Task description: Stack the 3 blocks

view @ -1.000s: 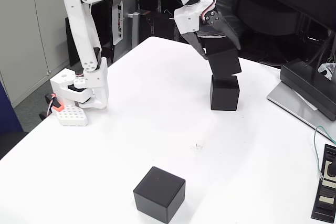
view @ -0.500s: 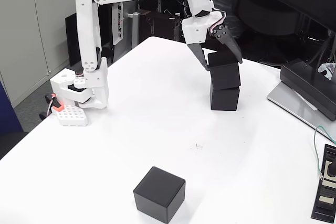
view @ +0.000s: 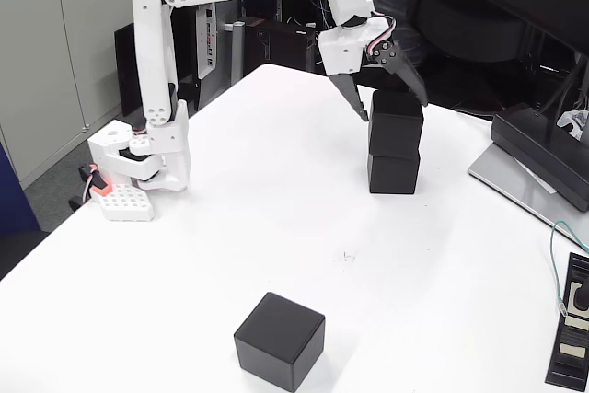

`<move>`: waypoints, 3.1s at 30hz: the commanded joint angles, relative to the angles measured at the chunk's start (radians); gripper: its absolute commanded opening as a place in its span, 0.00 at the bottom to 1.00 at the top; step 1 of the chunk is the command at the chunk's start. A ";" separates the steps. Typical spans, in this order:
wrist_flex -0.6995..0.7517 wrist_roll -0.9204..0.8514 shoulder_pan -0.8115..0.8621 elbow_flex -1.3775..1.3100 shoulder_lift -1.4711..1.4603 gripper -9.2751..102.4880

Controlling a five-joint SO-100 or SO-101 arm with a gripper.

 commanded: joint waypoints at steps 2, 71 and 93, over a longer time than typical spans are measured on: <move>-0.003 -0.003 0.006 -0.040 0.015 0.37; -0.393 -0.603 1.006 0.405 -0.009 0.12; 0.255 -0.221 0.588 -0.299 0.150 0.10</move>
